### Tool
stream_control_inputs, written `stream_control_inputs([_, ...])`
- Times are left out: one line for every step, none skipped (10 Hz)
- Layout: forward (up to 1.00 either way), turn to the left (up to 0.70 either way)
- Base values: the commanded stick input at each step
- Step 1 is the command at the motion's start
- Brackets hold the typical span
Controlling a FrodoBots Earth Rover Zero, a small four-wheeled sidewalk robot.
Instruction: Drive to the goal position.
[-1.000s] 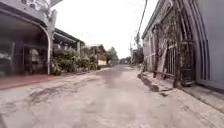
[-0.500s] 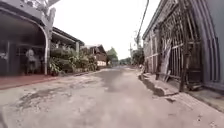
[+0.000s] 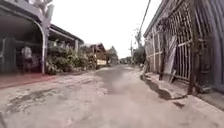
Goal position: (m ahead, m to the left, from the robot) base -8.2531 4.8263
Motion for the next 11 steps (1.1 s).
stream_control_inputs([0.00,0.50])
stream_control_inputs([0.00,0.50])
stream_control_inputs([0.00,0.50])
stream_control_inputs([0.00,0.50])
stream_control_inputs([0.00,0.50])
stream_control_inputs([0.00,0.50])
stream_control_inputs([0.00,0.50])
stream_control_inputs([0.00,0.50])
stream_control_inputs([0.00,0.50])
stream_control_inputs([0.00,0.50])
stream_control_inputs([0.00,0.50])
